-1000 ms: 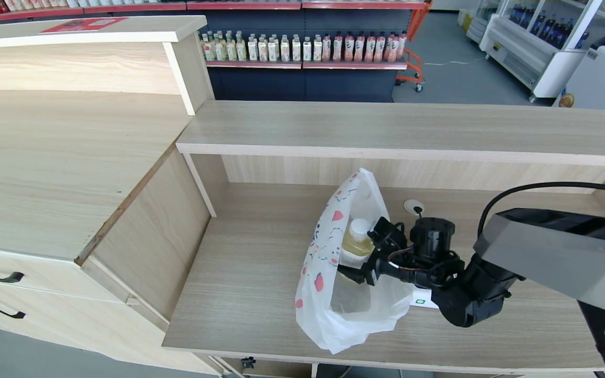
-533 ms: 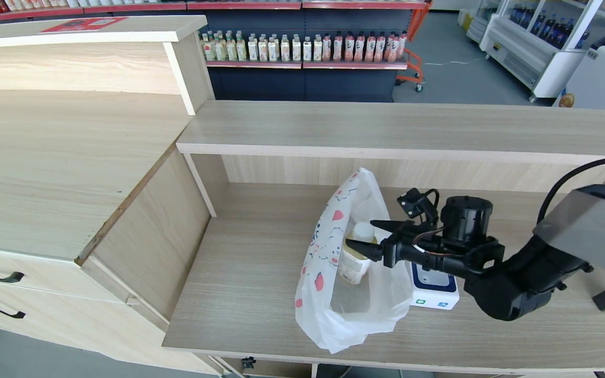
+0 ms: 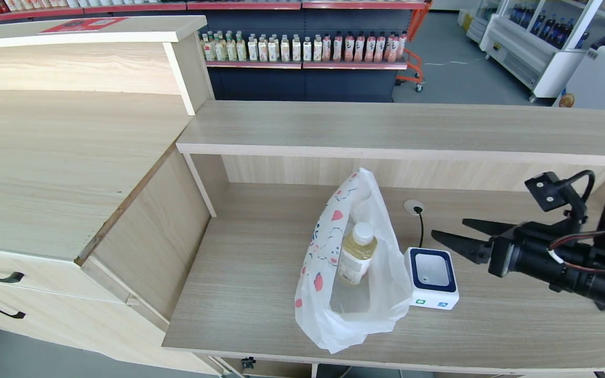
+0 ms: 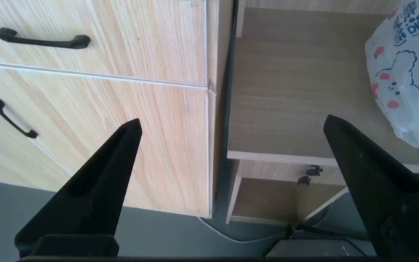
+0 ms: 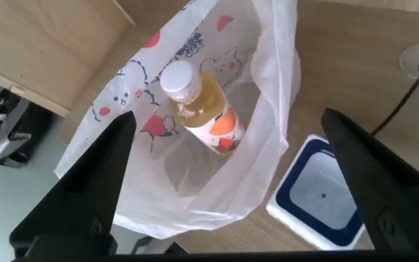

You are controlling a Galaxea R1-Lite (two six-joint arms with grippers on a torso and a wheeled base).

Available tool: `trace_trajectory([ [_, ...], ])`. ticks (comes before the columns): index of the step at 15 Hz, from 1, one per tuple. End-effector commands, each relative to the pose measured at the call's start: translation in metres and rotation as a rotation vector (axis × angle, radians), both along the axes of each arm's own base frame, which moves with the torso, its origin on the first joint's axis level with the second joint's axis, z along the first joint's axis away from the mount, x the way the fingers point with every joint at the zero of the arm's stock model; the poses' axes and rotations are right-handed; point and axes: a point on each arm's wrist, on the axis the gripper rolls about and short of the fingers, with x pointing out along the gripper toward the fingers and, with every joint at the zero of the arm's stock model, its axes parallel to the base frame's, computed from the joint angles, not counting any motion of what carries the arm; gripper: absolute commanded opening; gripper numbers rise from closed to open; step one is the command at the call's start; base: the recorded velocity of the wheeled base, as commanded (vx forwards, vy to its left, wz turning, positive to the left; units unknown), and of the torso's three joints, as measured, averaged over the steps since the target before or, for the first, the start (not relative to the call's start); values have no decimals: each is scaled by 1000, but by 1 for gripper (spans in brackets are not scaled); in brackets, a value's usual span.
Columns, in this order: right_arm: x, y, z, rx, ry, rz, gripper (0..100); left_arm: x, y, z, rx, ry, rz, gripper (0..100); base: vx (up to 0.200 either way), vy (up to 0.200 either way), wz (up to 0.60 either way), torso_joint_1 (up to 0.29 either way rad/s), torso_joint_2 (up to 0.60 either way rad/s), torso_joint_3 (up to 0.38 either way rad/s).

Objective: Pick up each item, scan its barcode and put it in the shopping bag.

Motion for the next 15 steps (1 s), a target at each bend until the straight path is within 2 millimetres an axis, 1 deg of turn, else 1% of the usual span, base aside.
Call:
trace_trajectory([
  [1,-118,-44,-12,-56,-22,-325,100,0,0,0,-1,0,0,100,0,0,0,0,0,0],
  [2,-152,-46,-34,-67,-8,-413,100,0,0,0,-1,0,0,100,0,0,0,0,0,0],
  [3,-175,-44,-37,-72,-31,-473,100,0,0,0,-1,0,0,100,0,0,0,0,0,0],
  [4,-197,-43,-49,-95,-6,-505,100,0,0,0,-1,0,0,100,0,0,0,0,0,0],
  [5,-214,-43,-56,-98,-46,-526,100,0,0,0,-1,0,0,100,0,0,0,0,0,0],
  [6,-229,-43,-69,-101,-38,-539,100,0,0,0,-1,0,0,100,0,0,0,0,0,0],
  [7,-239,-44,-79,-95,-46,-557,100,0,0,0,-1,0,0,100,0,0,0,0,0,0],
  [9,-246,-45,-81,-77,-119,-514,100,0,0,0,-1,0,0,100,0,0,0,0,0,0],
  [15,-246,-45,-81,-67,-117,-522,100,0,0,0,-1,0,0,100,0,0,0,0,0,0],
])
